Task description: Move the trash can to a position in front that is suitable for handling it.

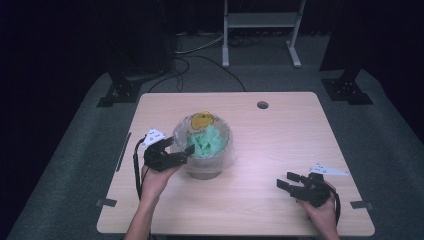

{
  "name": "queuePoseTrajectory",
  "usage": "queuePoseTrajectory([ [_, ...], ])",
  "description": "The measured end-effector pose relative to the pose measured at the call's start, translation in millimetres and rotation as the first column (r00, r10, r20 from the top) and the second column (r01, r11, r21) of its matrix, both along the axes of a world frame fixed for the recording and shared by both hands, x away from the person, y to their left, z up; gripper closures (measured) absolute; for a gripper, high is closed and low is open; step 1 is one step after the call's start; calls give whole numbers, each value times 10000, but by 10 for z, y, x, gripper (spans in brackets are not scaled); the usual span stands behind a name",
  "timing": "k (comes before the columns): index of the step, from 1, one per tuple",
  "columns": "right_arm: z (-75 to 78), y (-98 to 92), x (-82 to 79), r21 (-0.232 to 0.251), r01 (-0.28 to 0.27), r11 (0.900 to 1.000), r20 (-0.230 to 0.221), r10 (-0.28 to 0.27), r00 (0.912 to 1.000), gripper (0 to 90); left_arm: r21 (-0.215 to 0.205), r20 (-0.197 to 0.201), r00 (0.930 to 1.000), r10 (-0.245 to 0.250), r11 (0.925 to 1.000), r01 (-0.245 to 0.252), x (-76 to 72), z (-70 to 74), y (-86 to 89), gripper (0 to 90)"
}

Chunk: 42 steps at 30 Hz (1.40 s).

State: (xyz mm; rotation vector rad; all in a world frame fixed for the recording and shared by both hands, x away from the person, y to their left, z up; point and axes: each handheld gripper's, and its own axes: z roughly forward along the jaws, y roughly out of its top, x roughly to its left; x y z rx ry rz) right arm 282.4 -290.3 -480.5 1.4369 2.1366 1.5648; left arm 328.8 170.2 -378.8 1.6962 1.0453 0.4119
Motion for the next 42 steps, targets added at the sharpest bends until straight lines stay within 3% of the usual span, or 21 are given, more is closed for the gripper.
queuePoseTrajectory([
  [11, 1, 1, -1, 12, -22, 10000, 81, 22, 10000, 321, -201, -249, 9991, -346, 9992, 341, -110, 13, -6, 130],
  [25, 5, -12, -3, 43, 30, 10000, 98, -31, 9999, 320, 61, -107, 9999, 26, 10000, -25, -12, 68, 98, 122],
  [35, 2, -7, -2, 16, 15, 10000, 101, -15, 9999, 320, 516, -42, 9998, 190, 9985, -188, 142, 86, 138, 176],
  [42, 5, -20, -2, 58, 44, 10000, 114, -45, 9999, 321, 703, 234, 9997, -104, 9975, 88, 175, 80, 113, 304],
])
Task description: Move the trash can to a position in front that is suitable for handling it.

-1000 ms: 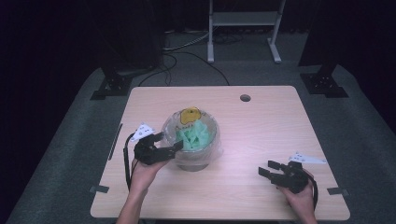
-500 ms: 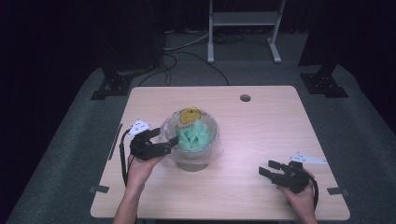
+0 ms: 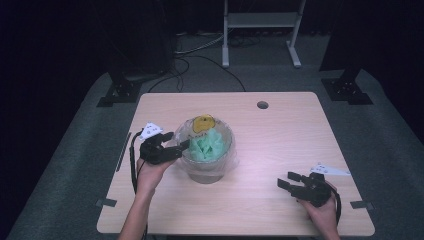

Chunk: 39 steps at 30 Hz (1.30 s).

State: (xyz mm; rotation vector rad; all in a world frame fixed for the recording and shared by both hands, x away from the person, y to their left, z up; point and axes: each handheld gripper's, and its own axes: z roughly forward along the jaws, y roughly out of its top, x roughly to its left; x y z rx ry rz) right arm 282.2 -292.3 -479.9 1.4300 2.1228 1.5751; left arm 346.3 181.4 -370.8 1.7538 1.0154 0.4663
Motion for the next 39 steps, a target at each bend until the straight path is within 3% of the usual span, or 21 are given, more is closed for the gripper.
queuePoseTrajectory([
  [6, 2, 2, -3, -26, -7, 10000, 29, 7, 10000, 320, 2, 479, 9989, -4, 10000, 4, -6, 0, 15, 498],
  [14, -7, 3, 1, -25, 4, 10000, -8, -4, 10000, 321, -259, 808, 9966, 169, 9996, -148, -7, 3, 48, 629],
  [21, -34, 20, 15, -64, 16, 10000, -88, -17, 10000, 321, -578, 1474, 9881, 449, 9977, -368, -28, 5, 89, 750],
  [23, -35, 28, 15, -55, 25, 10000, -57, -26, 10000, 329, -670, 1758, 9829, 557, 9968, -445, -46, 3, 96, 773],
  [25, -4, 43, 4, -146, 98, 9998, 175, -95, 9998, 329, -866, 2007, 9776, 635, 9951, -468, -62, 4, 99, 803],
  [29, 63, 46, 15, 159, 212, 9996, 310, -217, 9993, 329, -958, 2201, 9746, 422, 9952, -215, -64, 56, 105, 845],
  [32, 111, 70, 35, 360, 169, 9992, 225, -177, 9996, 332, -1096, 2209, 9751, 176, 9940, 69, -72, 64, 93, 851],
  [39, 406, 241, 149, 47, -251, 9997, 359, 249, 9990, 341, -1427, 2126, 9771, -72, 9890, 383, -62, 49, 104, 850],
])
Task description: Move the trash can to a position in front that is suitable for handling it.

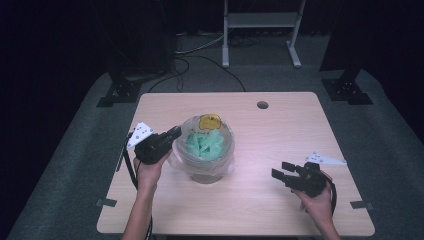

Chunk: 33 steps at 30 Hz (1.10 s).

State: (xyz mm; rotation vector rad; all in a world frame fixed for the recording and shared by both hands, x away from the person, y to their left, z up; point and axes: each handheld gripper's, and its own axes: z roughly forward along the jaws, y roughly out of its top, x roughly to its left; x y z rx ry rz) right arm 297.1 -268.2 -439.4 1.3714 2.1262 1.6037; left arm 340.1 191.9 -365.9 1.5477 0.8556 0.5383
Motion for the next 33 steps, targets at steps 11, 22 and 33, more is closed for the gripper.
queuePoseTrajectory([
  [11, 613, 453, 362, -393, -999, 9942, 461, 1017, 9938, 342, -354, -91, 9992, -377, 9987, 374, 4, -32, 46, 849],
  [22, 880, 842, 621, -396, -1438, 9888, 438, 1455, 9884, 342, -438, 12, 9984, -567, 9974, 567, -13, -14, 40, 849],
  [33, 918, 1091, 779, -454, -1335, 9900, 149, 1342, 9908, 342, -690, 29, 9971, -760, 9947, 760, -28, -3, 59, 851],
])
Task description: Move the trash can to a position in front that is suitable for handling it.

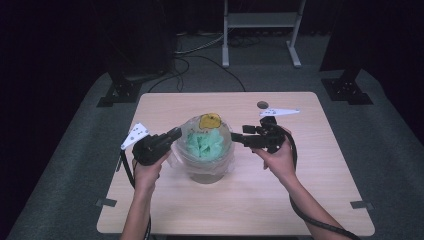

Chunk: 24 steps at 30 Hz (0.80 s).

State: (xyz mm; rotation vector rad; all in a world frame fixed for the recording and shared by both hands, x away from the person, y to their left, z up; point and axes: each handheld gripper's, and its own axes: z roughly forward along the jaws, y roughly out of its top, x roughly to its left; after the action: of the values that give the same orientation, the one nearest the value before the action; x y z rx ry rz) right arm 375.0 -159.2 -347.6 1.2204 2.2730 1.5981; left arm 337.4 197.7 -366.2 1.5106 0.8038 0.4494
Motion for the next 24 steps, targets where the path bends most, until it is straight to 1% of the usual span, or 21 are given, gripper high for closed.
queuePoseTrajectory([
  [5, -22, 107, 45, -184, 124, 9998, -184, -128, 9997, 342, -61, 281, 9996, 61, 10000, -59, -37, 23, -40, 850],
  [8, -25, 152, 53, -265, 119, 9996, -187, -124, 9997, 342, -122, 439, 9990, 35, 9999, -29, -58, 46, -56, 850],
  [10, -25, 173, 54, -317, 94, 9995, -240, -102, 9997, 353, -197, 464, 9989, -49, 9998, 58, -65, 56, -59, 850],
  [13, -37, 201, 48, -544, 116, 9985, -250, -130, 9996, 367, -56, 476, 9987, -172, 9998, 175, -70, 59, -66, 850],
  [14, -42, 205, 49, -589, 90, 9982, -268, -106, 9996, 380, -68, 481, 9987, -190, 9998, 194, -70, 59, -63, 850],
  [16, -49, 214, 46, -547, 96, 9985, -451, -121, 9989, 407, -153, 480, 9987, -188, 9997, 196, -70, 61, -56, 850],
  [19, -51, 222, 43, -538, 108, 9985, -610, -140, 9980, 482, -321, 508, 9986, -176, 9993, 193, -73, 68, -34, 850],
  [21, -44, 235, 34, -615, 86, 9981, -642, -126, 9979, 533, -580, 473, 9986, -222, 9980, 249, -73, 68, -15, 850],
  [23, -34, 243, 23, -654, 115, 9978, -565, -152, 9983, 590, -671, 444, 9987, -254, 9973, 283, -67, 63, 0, 850],
  [24, -27, 244, 15, -650, 137, 9978, -547, -173, 9984, 604, -721, 424, 9988, -242, 9970, 272, -65, 58, 3, 850],
])
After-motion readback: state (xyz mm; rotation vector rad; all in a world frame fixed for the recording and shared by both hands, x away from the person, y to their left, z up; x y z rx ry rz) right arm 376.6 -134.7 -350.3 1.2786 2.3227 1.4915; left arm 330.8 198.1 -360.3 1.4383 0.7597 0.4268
